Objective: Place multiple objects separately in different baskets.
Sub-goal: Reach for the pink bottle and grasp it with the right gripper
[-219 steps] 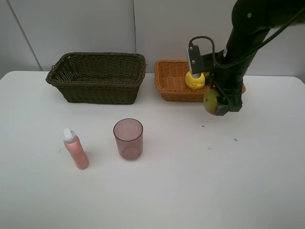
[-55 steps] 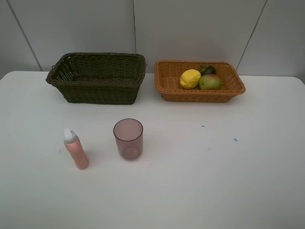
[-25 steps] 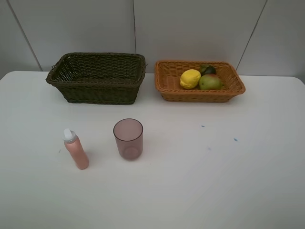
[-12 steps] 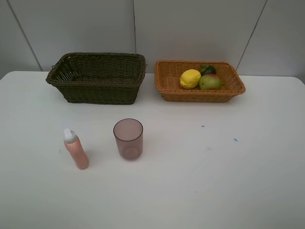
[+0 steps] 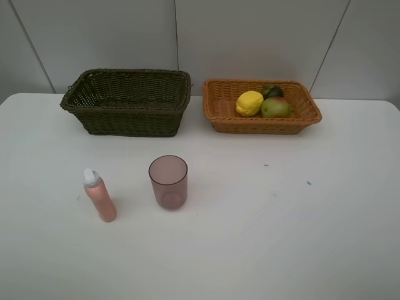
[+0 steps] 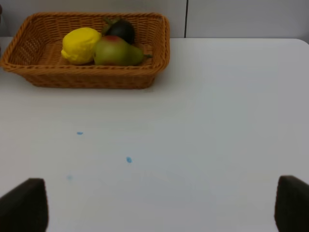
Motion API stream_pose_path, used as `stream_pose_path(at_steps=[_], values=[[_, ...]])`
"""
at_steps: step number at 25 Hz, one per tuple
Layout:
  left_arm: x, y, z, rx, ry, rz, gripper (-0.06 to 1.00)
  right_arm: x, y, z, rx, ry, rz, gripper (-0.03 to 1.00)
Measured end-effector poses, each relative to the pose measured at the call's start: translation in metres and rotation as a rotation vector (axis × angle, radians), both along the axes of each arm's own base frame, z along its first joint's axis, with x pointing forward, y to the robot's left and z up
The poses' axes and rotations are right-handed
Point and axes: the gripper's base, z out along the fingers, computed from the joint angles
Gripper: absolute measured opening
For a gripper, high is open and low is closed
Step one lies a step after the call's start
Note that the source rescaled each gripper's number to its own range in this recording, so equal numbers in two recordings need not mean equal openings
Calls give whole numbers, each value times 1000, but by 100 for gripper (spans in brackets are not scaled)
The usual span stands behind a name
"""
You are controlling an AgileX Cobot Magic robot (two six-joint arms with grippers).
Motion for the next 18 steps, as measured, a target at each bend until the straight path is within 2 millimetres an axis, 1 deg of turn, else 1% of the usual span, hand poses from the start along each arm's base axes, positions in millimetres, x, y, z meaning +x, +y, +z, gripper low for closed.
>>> stream_pose_path(at_steps=[8,10,13,18], values=[[-1,-1,2,-16,-6,-9,100,0,0,0,1,0,0,100],[-1,-2,8,-20,-9,-11,100,0,0,0,1,0,0,100],[5,-2,19,-20,15,-12,100,0,0,0,1,0,0,100],[24,-5,38,-23,99,-15,100,0,0,0,1,0,0,100]])
